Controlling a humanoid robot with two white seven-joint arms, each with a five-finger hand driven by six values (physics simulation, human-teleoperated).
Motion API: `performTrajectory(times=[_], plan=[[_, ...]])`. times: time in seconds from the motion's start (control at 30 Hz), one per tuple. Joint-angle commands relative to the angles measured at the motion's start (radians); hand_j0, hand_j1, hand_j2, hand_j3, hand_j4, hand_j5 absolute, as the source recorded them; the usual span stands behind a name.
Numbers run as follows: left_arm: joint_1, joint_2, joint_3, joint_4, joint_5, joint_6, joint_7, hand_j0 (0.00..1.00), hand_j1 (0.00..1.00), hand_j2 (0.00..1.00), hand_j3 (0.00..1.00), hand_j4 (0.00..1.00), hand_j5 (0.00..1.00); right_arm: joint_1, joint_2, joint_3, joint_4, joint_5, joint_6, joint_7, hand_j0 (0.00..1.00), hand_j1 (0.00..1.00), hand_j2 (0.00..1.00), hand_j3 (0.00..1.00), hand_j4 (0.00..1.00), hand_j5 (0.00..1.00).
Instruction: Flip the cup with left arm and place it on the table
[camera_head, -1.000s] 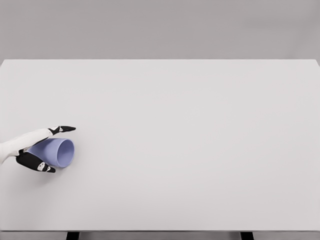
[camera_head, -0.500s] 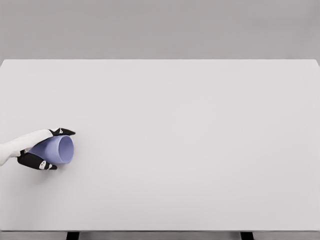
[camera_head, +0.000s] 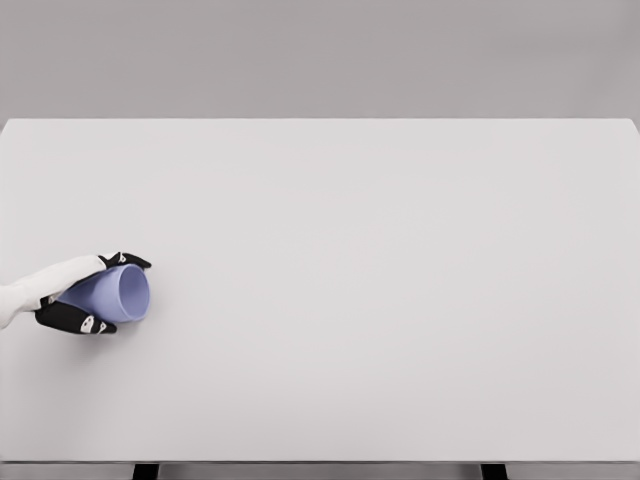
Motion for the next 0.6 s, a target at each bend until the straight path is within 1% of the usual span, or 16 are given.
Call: performTrajectory(times=[0.0,0.17,0.27,0.4,0.43,0.57], plan=[[0.0,-0.003,0.005,0.0,0.036,-0.006,0.001,0.78,0.78,0.78,0.78,0.78,0.78,0.0,0.0,0.0,0.0,0.0,0.0,0.0,1.0,1.0,1.0,1.0,1.0,1.0],[-0.028,-0.016,0.013,0.0,0.102,-0.008,0.001,0.79,0.79,0.79,0.79,0.79,0.79,0.0,0.0,0.0,0.0,0.0,0.0,0.0,1.0,1.0,1.0,1.0,1.0,1.0],[-0.034,-0.053,0.028,0.0,0.117,-0.008,0.001,0.8,0.8,0.8,0.8,0.8,0.8,0.0,0.0,0.0,0.0,0.0,0.0,0.0,1.0,1.0,1.0,1.0,1.0,1.0],[-0.051,-0.101,0.034,0.0,0.173,-0.008,0.001,0.8,0.8,0.8,0.8,0.8,0.8,0.0,0.0,0.0,0.0,0.0,0.0,0.0,1.0,1.0,1.0,1.0,1.0,1.0],[-0.048,-0.115,0.049,0.0,0.18,-0.008,0.001,0.8,0.8,0.8,0.8,0.8,0.8,0.0,0.0,0.0,0.0,0.0,0.0,0.0,1.0,1.0,1.0,1.0,1.0,1.0],[-0.048,-0.147,0.072,0.0,0.226,-0.008,0.001,0.8,0.8,0.8,0.8,0.8,0.8,0.0,0.0,0.0,-0.001,0.0,0.0,0.0,1.0,1.0,1.0,1.0,1.0,1.0]])
